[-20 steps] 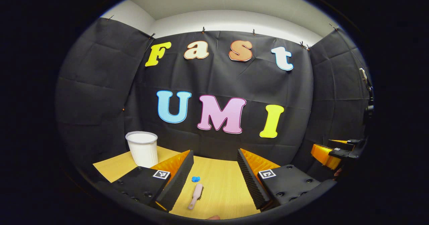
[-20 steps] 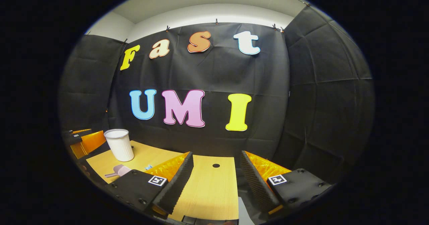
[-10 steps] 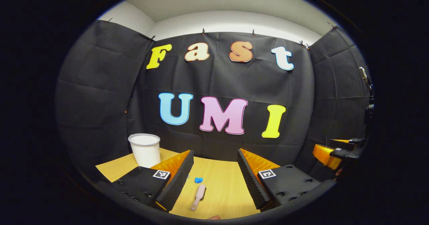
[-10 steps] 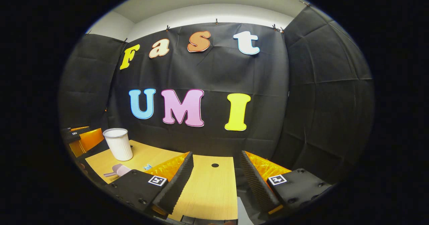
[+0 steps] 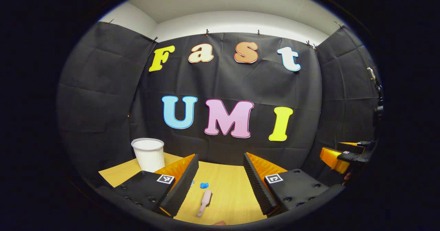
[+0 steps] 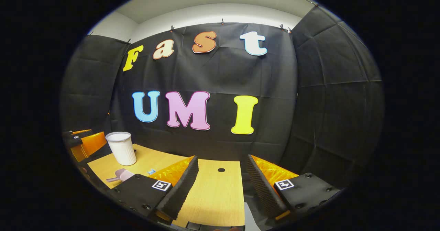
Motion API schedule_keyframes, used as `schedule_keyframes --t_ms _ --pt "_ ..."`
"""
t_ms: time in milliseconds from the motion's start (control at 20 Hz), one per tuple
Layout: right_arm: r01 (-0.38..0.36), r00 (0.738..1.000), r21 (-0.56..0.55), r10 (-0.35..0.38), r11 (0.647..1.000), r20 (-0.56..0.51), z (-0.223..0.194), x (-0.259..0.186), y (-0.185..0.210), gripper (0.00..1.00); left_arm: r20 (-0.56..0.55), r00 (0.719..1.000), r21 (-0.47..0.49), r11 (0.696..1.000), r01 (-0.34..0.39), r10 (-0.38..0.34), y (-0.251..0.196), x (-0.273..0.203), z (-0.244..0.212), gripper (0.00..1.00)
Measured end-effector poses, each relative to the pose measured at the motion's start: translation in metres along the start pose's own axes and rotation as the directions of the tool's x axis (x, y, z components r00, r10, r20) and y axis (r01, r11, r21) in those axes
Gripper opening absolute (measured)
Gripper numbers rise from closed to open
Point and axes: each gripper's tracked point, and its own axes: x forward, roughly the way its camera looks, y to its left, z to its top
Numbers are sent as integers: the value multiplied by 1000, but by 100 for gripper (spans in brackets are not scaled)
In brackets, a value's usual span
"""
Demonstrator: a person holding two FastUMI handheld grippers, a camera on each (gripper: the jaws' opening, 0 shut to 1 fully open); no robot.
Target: Pick up the small broom and dustpan from the desktop, sweep the trash into the dustpan with the broom, and then empty the trash into the garbage bin.
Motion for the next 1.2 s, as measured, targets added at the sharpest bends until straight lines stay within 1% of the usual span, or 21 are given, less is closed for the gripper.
schedule_keyframes --t_ms 200,950,1150,1200 --pt "1 1000 -3 -1 1000 0 0 1 -1 94 -1 1000 4 1000 0 0 -2 3 0 78" --pt "2 1000 -3 -2 1000 -6 -4 8 -5 94 -11 1000 2 1000 -3 3 -6 9 -6 77" --pt "-13 1000 -2 13 1000 -15 -7 11 0 94 -25 1000 10 1000 -12 13 -3 9 -6 77" --pt "-19 1000 -1 19 1000 -23 -11 13 3 94 -33 999 17 1000 -20 21 -2 9 -7 78"
